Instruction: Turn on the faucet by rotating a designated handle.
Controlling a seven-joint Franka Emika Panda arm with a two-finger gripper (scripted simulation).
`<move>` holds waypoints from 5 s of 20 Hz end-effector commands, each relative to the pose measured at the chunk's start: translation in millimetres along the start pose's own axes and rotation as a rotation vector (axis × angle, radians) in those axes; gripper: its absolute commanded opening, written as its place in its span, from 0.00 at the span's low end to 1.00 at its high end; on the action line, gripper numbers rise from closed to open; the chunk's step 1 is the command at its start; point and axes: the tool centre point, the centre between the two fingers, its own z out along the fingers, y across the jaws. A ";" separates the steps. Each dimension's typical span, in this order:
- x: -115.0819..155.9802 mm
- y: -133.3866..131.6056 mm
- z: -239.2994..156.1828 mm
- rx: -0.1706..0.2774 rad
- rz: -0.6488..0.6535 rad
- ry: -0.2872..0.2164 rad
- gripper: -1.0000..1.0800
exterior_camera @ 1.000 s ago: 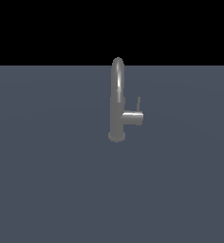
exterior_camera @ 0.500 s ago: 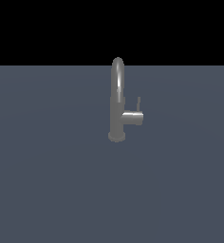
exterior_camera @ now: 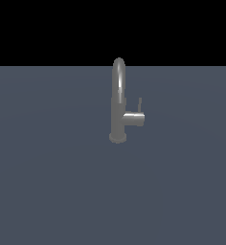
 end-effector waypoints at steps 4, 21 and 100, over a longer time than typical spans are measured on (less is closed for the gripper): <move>30.6 -0.8 1.6 0.072 0.073 -0.067 0.00; 132.4 11.0 21.8 0.322 0.319 -0.294 0.00; 289.6 94.9 257.7 1.170 1.132 -1.044 0.00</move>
